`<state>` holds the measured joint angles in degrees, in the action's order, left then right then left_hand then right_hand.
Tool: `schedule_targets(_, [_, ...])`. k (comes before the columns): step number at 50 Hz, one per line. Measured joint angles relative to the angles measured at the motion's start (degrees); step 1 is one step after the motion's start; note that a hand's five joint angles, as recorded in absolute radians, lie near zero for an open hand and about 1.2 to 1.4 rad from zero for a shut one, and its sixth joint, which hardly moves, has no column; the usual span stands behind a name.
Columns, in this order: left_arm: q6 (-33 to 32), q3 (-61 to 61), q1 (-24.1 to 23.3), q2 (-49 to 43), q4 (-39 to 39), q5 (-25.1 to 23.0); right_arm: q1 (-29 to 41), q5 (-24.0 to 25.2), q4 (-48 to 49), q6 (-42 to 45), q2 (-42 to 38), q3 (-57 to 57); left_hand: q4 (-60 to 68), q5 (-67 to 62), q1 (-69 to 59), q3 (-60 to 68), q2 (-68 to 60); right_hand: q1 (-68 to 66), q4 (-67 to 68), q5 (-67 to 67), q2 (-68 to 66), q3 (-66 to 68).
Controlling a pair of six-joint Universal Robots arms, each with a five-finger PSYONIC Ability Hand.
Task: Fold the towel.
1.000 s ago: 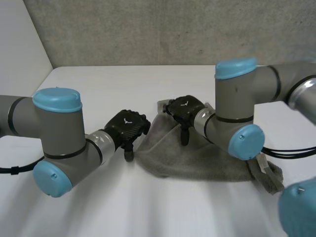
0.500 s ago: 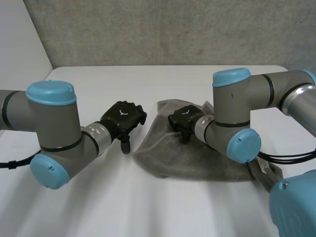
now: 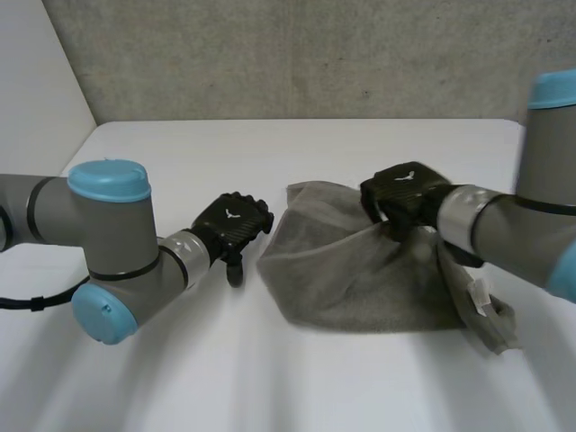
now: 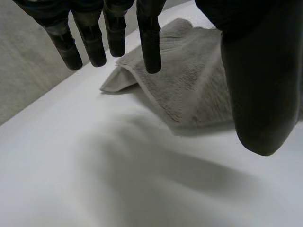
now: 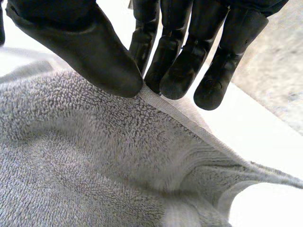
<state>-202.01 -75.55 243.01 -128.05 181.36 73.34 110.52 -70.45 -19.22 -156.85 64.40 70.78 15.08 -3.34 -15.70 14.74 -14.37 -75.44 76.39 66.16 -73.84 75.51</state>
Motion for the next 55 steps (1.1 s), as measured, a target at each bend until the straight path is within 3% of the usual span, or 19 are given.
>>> schedule_targets(9, [3.06,1.55,-0.79,-2.5,0.02,-6.36,-4.44,2.95,3.02,0.04,8.43,13.05,0.0,0.0,0.0,0.0,0.0,-0.11,0.0,0.0,0.0,0.0])
schedule_targets(17, [6.04,5.44,-2.62,-7.04,-0.34,-7.29,-8.02,5.94,4.96,0.19,12.51,19.88,0.12,-1.4,0.0,0.12,-0.17,-0.11,0.0,0.0,0.0,0.0])
schedule_targets(35, [6.07,7.64,-3.0,-8.56,-0.14,-6.67,-9.08,7.03,5.95,0.65,13.4,25.47,57.15,-57.41,-54.66,56.87,-58.1,-0.12,0.0,0.0,0.0,0.0])
schedule_targets(38, [6.06,8.72,-2.96,-8.35,-0.25,-6.61,-9.01,6.98,6.09,0.7,13.35,25.14,61.75,-59.57,-55.96,60.67,-61.35,-0.12,0.0,0.0,0.0,0.0])
schedule_targets(44, [6.03,13.86,-2.77,-6.34,-0.43,-5.18,-8.44,6.62,6.25,0.44,11.86,18.11,62.31,-59.7,-55.96,60.91,-61.41,-0.12,0.0,0.0,0.0,0.0])
schedule_targets(55, [6.23,45.33,-2.33,-0.56,0.17,1.92,-5.78,0.52,6.17,-1.49,0.44,-23.55,62.34,-59.74,-55.97,61.47,-62.17,-0.13,0.01,0.05,-0.33,0.0])
